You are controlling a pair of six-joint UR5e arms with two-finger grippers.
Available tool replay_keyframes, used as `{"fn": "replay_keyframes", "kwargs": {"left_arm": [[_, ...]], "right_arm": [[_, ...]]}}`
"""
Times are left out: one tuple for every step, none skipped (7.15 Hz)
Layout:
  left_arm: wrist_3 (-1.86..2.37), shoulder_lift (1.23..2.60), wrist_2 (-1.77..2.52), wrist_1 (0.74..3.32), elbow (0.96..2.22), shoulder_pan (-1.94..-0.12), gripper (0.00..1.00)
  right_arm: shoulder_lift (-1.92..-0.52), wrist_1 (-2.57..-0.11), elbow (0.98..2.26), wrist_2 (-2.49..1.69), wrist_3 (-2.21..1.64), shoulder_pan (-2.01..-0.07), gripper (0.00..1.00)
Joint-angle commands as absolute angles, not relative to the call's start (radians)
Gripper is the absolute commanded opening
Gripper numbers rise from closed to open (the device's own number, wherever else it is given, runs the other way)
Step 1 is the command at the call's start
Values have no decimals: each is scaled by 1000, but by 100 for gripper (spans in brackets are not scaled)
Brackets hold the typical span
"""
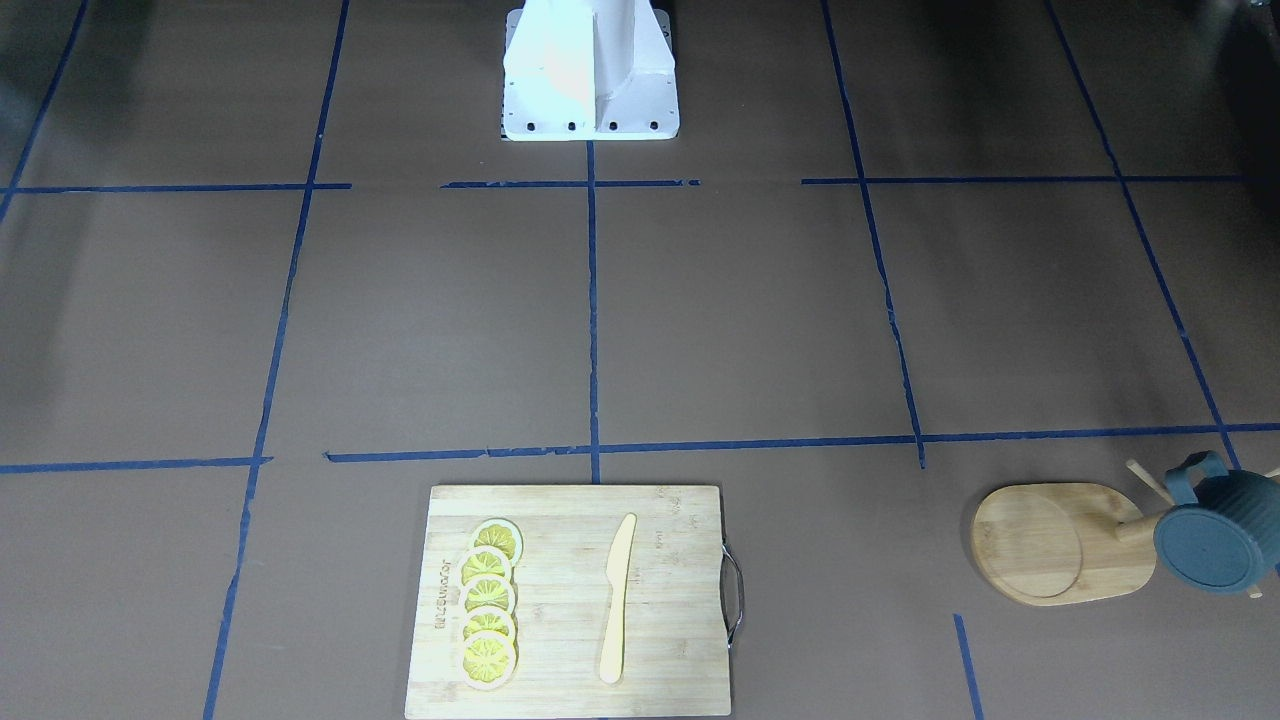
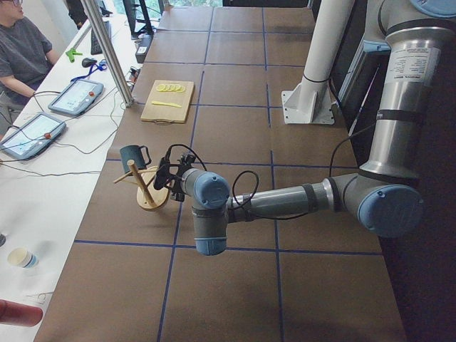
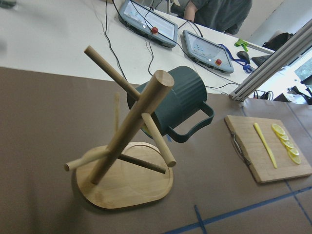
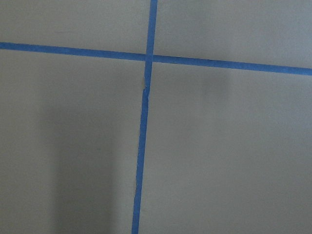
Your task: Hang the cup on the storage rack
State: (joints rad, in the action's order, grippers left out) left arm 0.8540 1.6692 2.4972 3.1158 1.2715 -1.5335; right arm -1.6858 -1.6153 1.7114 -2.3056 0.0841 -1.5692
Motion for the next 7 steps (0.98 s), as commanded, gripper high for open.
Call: {"fn": "replay_keyframes", "kwargs": {"left_arm": [[383, 1667, 2304, 2905, 1275, -1532, 100], [160, 1669, 2199, 2801, 1276, -1535, 100], [0, 1670, 2068, 2701, 1276, -1537, 100], [-109, 1672, 1924, 2603, 1278, -1537, 100], [-221, 1680, 1832, 2489, 1276, -1539, 100], [-248, 1684, 1818, 2298, 1299, -1542, 100], [-244, 1703, 1821, 2022, 1359, -1542, 100]], "right_arm": [[-1686, -1615, 1712, -2306, 81, -1569, 100], [-1686, -1615, 1709, -2306, 80, -1569, 100], [-1687, -1617, 1709, -2306, 78, -1569, 100], [-1687, -1615, 1710, -2306, 77, -1569, 100], [-1687, -1615, 1709, -2306, 77, -1569, 100], [-1687, -1615, 1712, -2306, 81, -1569, 100], [-1687, -1615, 1710, -2306, 81, -1568, 100]]}}
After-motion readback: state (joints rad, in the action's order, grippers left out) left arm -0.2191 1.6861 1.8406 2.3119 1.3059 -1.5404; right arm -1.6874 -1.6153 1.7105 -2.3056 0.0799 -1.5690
